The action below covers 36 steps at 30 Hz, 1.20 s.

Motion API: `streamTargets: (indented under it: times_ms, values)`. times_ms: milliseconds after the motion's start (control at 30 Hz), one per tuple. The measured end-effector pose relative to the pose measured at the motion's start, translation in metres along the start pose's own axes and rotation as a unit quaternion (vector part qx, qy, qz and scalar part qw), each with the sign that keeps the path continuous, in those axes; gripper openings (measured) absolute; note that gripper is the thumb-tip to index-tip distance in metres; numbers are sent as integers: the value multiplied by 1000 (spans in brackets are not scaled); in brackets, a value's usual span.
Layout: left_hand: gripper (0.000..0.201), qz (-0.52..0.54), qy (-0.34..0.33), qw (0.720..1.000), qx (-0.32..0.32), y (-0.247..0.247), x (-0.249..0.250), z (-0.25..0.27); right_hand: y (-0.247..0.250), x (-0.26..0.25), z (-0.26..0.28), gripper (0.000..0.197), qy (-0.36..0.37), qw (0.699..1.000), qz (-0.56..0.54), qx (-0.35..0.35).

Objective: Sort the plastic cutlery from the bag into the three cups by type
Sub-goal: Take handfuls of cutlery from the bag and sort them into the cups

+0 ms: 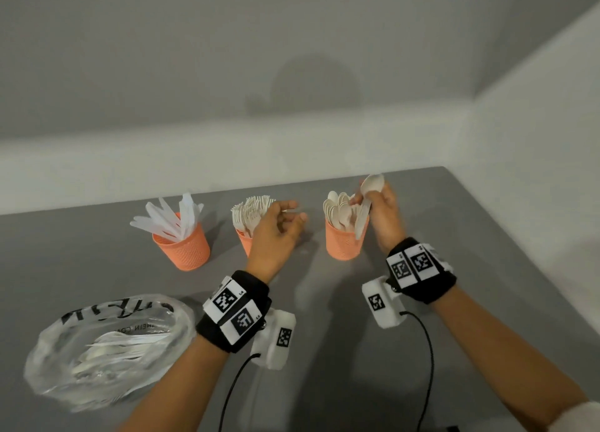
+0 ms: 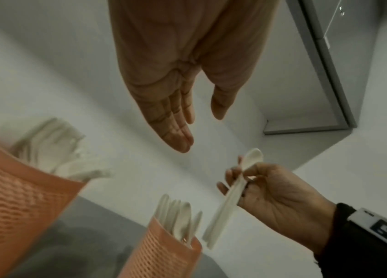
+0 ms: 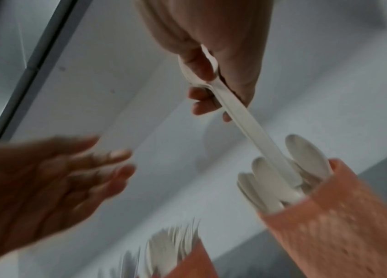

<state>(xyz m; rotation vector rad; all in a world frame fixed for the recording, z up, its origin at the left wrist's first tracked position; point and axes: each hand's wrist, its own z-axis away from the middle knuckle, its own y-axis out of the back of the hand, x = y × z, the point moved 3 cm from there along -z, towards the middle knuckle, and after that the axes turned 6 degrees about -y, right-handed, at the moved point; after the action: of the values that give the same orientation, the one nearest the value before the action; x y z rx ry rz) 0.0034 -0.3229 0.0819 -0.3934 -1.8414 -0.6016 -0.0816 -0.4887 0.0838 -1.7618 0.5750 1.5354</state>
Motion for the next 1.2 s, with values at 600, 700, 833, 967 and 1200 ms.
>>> streamTargets:
  times_ms: [600, 700, 833, 967, 1200]
  values:
    - [22, -294, 86, 916, 257, 187, -29, 92, 8, 84, -35, 19, 48, 969, 238, 53]
    - [27, -405, 159, 862, 259, 213, -44, 115, 8, 85, -36, 35, 117, 952, 273, 67]
    - [30, -474, 239, 811, 245, 228, -64, 135, 7, 84, -32, 51, 197, 904, 378, 39]
    - [34, -489, 271, 792, 246, 230, -77, 144, 6, 82, -34, 56, 228, 821, 523, 25]
    - [32, -468, 271, 808, 235, 234, -98, 147, 11, 87, -35, 57, 174, 777, 604, 33]
